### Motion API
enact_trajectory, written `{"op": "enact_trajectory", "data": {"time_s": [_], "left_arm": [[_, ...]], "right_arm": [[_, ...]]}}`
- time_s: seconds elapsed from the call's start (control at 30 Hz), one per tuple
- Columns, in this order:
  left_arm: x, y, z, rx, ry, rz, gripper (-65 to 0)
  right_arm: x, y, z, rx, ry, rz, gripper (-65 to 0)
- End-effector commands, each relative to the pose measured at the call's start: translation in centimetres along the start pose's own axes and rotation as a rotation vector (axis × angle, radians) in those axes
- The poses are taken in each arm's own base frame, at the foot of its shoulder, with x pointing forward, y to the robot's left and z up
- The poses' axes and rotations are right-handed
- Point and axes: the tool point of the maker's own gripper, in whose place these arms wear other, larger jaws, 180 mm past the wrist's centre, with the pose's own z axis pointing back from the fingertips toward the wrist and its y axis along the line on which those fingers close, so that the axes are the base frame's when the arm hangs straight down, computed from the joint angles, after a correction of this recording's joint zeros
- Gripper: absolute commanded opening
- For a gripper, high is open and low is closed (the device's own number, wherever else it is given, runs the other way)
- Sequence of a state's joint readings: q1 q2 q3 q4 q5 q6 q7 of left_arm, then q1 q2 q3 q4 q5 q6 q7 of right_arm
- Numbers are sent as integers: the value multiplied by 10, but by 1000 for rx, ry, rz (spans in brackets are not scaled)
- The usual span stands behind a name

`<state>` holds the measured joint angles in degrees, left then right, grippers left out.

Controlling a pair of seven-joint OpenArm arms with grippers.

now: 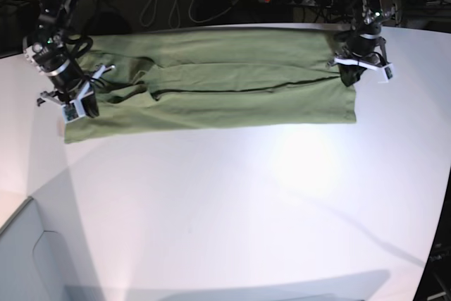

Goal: Fold the T-shirt properly

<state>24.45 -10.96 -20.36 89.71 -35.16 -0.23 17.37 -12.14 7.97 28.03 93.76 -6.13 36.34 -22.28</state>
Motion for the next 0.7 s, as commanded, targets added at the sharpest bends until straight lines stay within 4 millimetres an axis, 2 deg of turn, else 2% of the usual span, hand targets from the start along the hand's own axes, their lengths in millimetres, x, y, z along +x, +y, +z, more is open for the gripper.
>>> {"op": "enact_trajectory", "data": {"time_s": [0.0,0.07,0.2,0.27,0.47,0.67], "left_arm": [[5,1,2,3,-10,-6,-650],[5,1,2,3,-11,-8,-650],[6,1,1,2,-12,-8,-650],[6,1,1,2,-12,-8,-650],[8,0,1,-1,-19,-9,-650],[11,0,2,-4,-23,-12,-650]], "right_arm": [[8,-8,1,-1,-27,20,-650],[0,-8,-2,15,-2,28,-650],[-12,4,-5,69,41,61,-650],[-23,13,-1,95,70,76,-650],[-31,35,13,168,87,124,-650],[-35,32,23,160,104,155,-650]]}}
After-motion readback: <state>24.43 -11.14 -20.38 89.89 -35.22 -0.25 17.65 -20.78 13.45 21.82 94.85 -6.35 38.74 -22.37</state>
